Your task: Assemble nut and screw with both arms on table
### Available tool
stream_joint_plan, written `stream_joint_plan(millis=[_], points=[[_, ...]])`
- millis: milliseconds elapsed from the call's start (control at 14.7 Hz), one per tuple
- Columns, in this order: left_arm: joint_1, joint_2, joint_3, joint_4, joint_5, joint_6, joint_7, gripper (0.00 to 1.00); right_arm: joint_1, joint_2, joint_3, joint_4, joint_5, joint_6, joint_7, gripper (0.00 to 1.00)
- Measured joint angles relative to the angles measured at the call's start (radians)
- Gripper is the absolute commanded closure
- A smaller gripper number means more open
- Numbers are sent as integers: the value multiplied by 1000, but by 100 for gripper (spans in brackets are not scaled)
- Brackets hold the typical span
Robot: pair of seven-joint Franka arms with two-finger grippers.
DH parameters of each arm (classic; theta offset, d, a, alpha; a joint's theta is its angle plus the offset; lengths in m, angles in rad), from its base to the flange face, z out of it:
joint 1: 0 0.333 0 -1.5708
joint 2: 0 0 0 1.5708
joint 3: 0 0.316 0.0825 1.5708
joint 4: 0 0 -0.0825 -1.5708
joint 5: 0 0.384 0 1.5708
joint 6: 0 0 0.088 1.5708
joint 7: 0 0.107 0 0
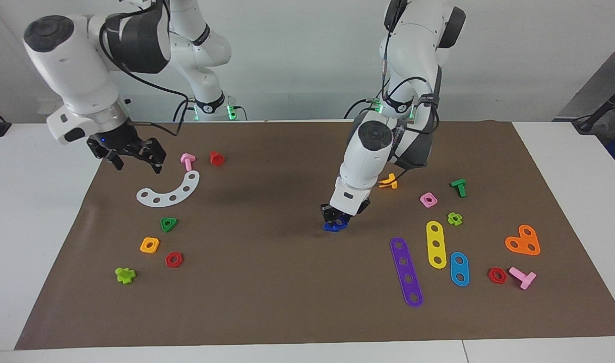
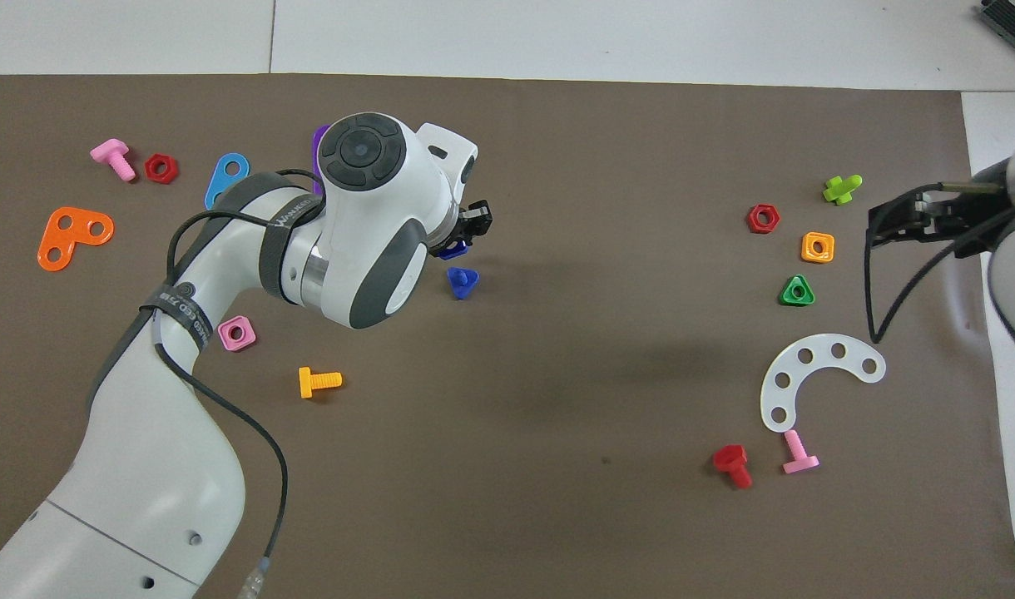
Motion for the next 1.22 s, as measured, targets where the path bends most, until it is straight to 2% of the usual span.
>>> stream_joint_plan(millis=[136,408,883,1223], points=[[0,8,1,-1,13,-2,0,88,-35,-52,0,0,0,-45,-34,0],[-6,13,1,-13,18,-6,0,88,-32,-141,9,1,-8,-117,-36,0],[-22,14,1,-39,15,-24,-12,88,-29,-151,21,-29,-11,-118,-30,0],[-22,13,3,-19,-10,-70,-21,88,36,-151,24,-30,-25,-118,28,0]])
